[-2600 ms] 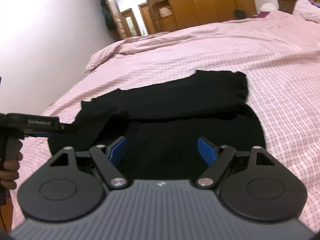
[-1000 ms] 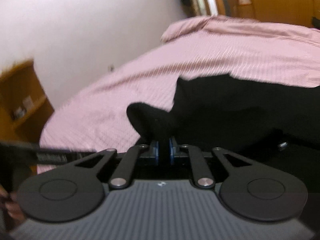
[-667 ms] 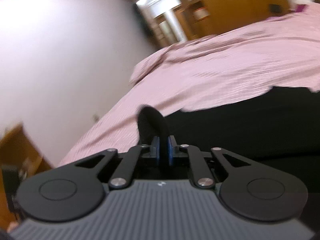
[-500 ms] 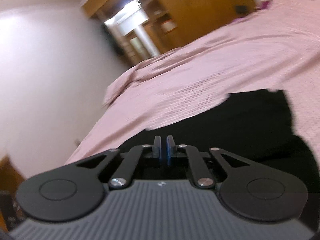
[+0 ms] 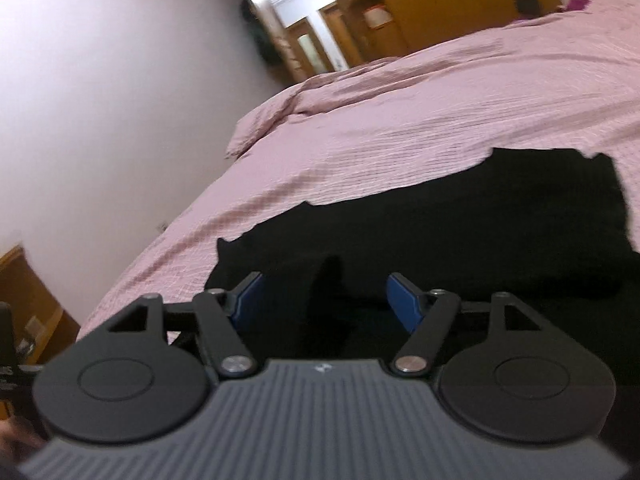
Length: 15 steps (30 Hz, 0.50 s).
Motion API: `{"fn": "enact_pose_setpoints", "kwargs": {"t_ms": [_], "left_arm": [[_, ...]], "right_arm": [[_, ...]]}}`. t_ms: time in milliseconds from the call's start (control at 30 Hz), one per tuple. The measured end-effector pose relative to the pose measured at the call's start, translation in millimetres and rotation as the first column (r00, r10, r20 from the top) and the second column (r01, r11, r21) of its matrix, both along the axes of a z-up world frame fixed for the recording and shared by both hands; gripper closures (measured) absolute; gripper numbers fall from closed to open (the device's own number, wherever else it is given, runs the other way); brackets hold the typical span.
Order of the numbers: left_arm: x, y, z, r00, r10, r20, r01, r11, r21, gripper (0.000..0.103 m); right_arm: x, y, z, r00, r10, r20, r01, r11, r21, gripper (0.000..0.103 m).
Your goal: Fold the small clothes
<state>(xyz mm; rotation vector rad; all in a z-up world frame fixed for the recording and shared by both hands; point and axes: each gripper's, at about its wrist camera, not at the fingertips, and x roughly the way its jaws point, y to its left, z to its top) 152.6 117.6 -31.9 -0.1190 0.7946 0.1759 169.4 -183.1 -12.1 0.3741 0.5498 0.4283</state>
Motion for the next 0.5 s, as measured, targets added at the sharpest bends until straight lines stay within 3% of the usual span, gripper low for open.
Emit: {"fn": "enact_pose_setpoints", "kwargs": {"t_ms": [200, 233, 267, 500], "left_arm": [[0.7, 8.0, 1.1, 1.0, 0.022, 0.01, -0.021, 1.0, -0.014, 0.021], [1.7, 8.3, 1.7, 1.0, 0.023, 0.012, -0.022, 1.0, -0.014, 0.021], [3.1, 8.6, 2.5, 1.0, 0.024, 0.016, -0.023, 1.0, -0.012, 0.021], [27.8, 2.4, 13.1, 0.997, 0.008, 0.077, -0.009, 1.0, 0.015, 0.021]], "right_arm": [[38.2, 26.4, -17.1, 0.999, 0.04, -0.033, -0.041, 0.999, -0.028, 0.034], [41.0, 27.2, -19.3, 0.998, 0.054, -0.041, -0.055, 0.998, -0.014, 0.051], [43.2, 27.7, -20.0, 0.997, 0.065, -0.05, -0.066, 0.998, -0.005, 0.085], [20.4, -8.7, 16.6, 0.995, -0.022, 0.092, 0.017, 0.998, 0.054, 0.09]]}}
